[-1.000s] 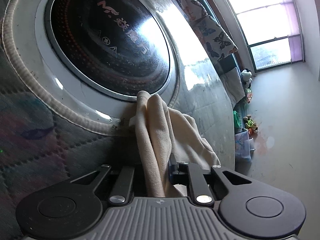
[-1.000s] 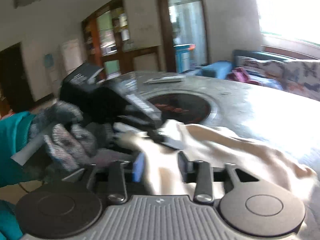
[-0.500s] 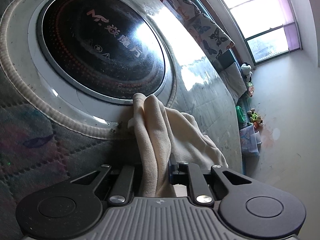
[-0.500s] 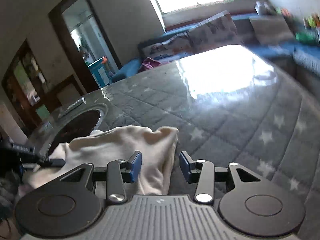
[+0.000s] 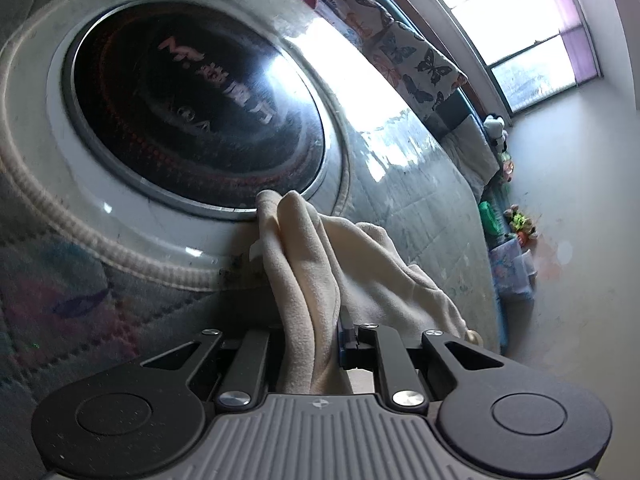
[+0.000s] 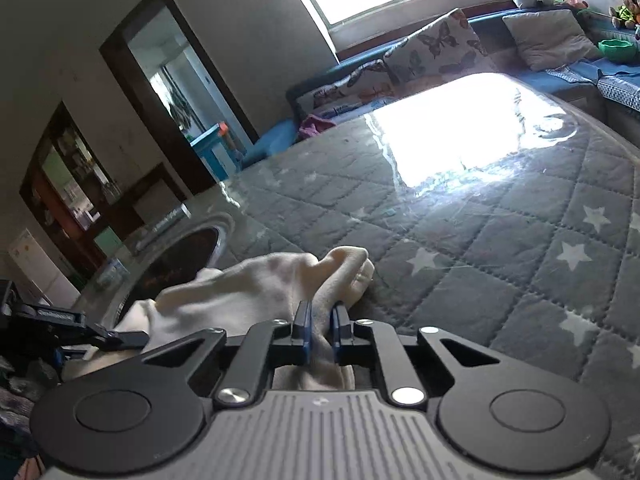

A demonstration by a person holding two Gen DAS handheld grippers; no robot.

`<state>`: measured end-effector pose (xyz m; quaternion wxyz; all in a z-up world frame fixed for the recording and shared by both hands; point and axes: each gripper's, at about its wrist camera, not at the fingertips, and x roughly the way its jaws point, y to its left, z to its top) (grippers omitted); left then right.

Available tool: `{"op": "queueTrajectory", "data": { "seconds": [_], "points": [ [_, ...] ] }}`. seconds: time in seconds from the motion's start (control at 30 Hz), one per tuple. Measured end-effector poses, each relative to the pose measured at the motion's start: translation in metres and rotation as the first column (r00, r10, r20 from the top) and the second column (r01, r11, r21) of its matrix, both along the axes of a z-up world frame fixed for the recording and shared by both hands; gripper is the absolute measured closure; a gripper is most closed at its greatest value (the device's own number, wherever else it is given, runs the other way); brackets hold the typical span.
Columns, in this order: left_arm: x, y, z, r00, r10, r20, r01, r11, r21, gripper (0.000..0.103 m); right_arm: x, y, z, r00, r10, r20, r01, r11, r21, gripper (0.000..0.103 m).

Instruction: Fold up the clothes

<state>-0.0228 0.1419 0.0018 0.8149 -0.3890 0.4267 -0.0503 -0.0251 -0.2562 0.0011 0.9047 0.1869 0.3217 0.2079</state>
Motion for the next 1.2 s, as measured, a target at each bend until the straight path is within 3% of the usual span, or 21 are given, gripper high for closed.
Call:
{"op": "queueTrajectory", "data": {
  "seconds": [0.2, 0.43, 0.6, 0.8, 1.03, 1.13, 1.2],
  "points": [
    [0.012, -0.023, 0.021, 0.995, -0.084, 0.058, 0.082, 0.996, 0.038, 0.088, -0.021, -0.011, 0.017, 0.997, -0.044, 0.068, 0.043, 0.999, 0.016, 0.095],
    [0.044, -0.085, 0.031, 0.971, -0.226, 0.081, 0.222, 0.973, 0.057, 0.088, -0.037, -0.051, 0.034, 0.979, -0.169, 0.110, 0.172, 0.985, -0.022, 0.095],
    [0.071, -0.143, 0.036, 0.938, -0.328, 0.113, 0.323, 0.944, 0.060, 0.088, -0.041, -0.092, 0.045, 0.950, -0.283, 0.133, 0.295, 0.952, -0.079, 0.095],
    [0.091, -0.208, 0.033, 0.877, -0.457, 0.147, 0.446, 0.889, 0.105, 0.088, -0.047, -0.131, 0.050, 0.899, -0.409, 0.157, 0.432, 0.889, -0.153, 0.095],
    [0.094, -0.227, 0.018, 0.863, -0.497, 0.088, 0.469, 0.855, 0.223, 0.079, -0.042, -0.148, 0.016, 0.872, -0.484, 0.076, 0.486, 0.835, -0.259, 0.094],
    [0.092, -0.214, 0.021, 0.876, -0.475, 0.085, 0.435, 0.854, 0.287, 0.064, -0.040, -0.150, 0.016, 0.864, -0.497, 0.075, 0.498, 0.827, -0.261, 0.091],
    [0.091, -0.207, 0.027, 0.883, -0.460, 0.098, 0.410, 0.855, 0.319, 0.063, -0.040, -0.147, 0.023, 0.870, -0.480, 0.114, 0.492, 0.829, -0.267, 0.088]
  ]
}}
